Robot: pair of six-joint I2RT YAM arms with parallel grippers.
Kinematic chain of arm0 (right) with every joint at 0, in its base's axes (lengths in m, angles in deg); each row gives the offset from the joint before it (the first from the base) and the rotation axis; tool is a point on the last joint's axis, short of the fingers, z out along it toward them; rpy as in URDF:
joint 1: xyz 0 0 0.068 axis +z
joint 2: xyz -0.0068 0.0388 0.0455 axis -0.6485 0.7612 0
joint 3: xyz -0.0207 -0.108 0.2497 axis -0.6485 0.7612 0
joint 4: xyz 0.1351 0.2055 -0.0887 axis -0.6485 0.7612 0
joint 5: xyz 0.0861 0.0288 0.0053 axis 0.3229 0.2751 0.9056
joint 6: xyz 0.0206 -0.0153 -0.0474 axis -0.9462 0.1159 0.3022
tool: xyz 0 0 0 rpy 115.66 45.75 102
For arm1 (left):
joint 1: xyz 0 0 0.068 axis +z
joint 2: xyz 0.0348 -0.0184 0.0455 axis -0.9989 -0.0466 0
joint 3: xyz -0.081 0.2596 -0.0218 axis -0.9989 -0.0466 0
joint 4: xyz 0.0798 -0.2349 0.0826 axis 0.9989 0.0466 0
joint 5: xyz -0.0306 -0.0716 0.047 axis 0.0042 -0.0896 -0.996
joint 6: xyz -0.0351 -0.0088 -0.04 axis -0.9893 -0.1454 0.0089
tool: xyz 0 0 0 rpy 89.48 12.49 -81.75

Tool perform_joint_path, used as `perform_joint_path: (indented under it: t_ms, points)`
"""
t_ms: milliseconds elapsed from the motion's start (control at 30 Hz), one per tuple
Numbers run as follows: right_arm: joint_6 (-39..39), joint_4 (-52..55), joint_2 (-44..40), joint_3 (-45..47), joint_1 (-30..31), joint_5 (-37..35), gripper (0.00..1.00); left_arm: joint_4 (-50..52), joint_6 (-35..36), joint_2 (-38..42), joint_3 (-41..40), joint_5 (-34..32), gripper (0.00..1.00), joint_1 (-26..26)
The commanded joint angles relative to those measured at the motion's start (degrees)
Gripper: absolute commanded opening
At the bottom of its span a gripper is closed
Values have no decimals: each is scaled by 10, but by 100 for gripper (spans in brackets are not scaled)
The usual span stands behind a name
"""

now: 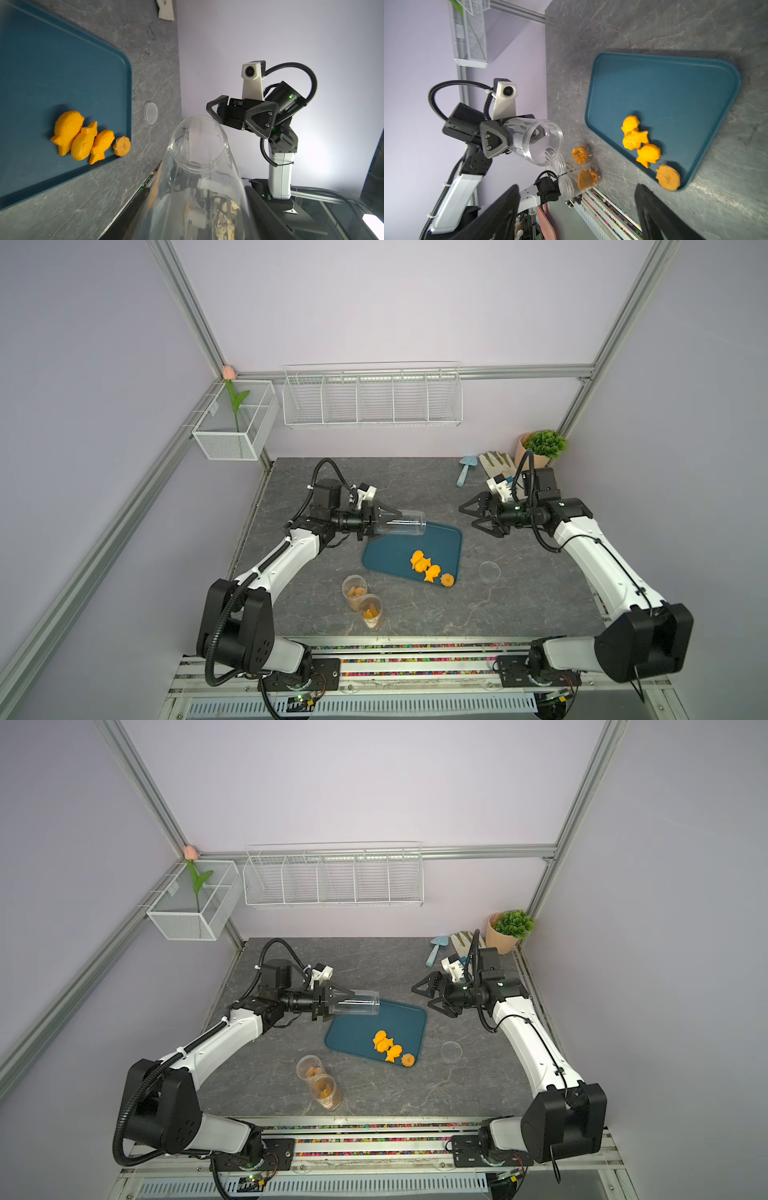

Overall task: Pour the cookies out of the jar
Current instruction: Place the jar at the center of the board.

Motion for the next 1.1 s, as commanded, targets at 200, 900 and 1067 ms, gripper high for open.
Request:
perform_joint_path:
  t_ms: [200, 900, 1067]
  points:
    - [-71, -101, 2, -38, 70, 44, 88, -180, -144, 15, -17, 31, 65, -3]
    - [-192, -287, 32, -21, 134, 114, 88, -446, -337, -25, -18, 20, 65, -52]
    - [-220, -318, 34, -18, 137, 134, 91, -578, -433, -56, -22, 15, 65, -55]
